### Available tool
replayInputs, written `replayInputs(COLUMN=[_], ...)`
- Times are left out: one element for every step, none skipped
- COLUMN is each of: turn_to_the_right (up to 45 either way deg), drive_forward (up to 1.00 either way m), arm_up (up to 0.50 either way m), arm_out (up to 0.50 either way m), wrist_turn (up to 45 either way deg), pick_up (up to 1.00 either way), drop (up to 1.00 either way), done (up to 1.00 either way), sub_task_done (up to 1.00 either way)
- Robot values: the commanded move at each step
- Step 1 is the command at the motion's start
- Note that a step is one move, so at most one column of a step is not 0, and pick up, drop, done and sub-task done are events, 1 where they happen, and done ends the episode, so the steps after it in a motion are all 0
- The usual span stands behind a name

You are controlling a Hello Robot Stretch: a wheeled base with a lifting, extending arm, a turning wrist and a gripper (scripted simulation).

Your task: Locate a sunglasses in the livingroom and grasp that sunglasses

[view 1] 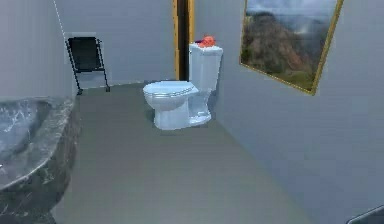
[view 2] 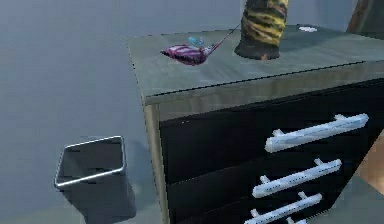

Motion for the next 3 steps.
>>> replayInputs(turn_to_the_right=[0.0, -6.0, 0.0], drive_forward=[0.25, 0.0, 1.0], arm_up=[0.0, 0.0, 0.0], arm_out=[0.0, 0.0, 0.0], wrist_turn=[0.0, 0.0, 0.0], pick_up=[0.0, 0.0, 0.0], drop=[0.0, 0.0, 0.0], done=[0.0, 0.0, 0.0], sub_task_done=[0.0, 0.0, 0.0])
